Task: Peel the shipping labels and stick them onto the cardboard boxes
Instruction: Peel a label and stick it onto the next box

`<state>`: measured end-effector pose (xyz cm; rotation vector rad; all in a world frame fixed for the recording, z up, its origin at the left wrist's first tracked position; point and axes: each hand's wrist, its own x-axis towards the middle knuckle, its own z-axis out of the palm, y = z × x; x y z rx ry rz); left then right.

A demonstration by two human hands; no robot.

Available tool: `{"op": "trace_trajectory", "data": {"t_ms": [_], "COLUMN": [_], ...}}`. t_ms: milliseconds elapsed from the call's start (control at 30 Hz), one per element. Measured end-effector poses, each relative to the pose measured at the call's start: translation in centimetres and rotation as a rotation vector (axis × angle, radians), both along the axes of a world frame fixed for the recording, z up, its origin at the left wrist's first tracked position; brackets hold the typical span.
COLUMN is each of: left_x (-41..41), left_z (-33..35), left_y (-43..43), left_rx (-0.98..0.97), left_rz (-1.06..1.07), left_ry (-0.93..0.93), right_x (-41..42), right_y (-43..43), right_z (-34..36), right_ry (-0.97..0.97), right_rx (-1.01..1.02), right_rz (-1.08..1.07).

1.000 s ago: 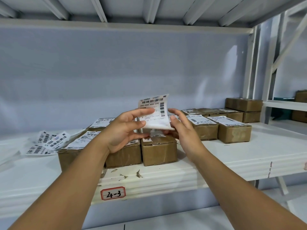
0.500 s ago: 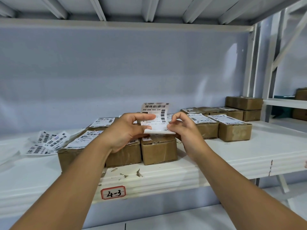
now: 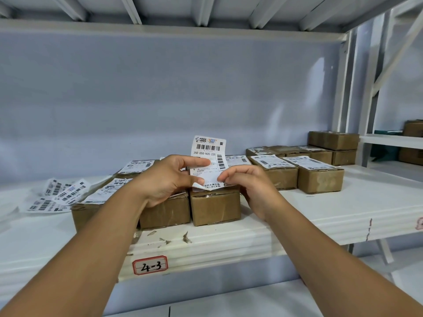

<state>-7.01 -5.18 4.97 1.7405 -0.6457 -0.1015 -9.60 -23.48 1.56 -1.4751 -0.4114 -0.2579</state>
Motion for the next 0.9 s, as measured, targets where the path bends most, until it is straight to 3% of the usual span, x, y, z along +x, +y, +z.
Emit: {"op": "trace_trajectory", "data": {"t_ms": [633, 900], "left_x": [0.23, 0.32], "left_z": [-0.12, -0.16], "left_y": [-0.16, -0.14], "left_rx": [0.056, 0.105], "left_rz": [0.013, -0.02], "left_ry": [-0.027, -0.048], "right_x": [0.4, 0.69], "right_y": [0.28, 0.62], "right_z": [-0.39, -0.66], "right_ry": [0.02, -0.049], "right_rx": [-0.063, -0.217], "right_rz": [-0.052, -0.143]}}
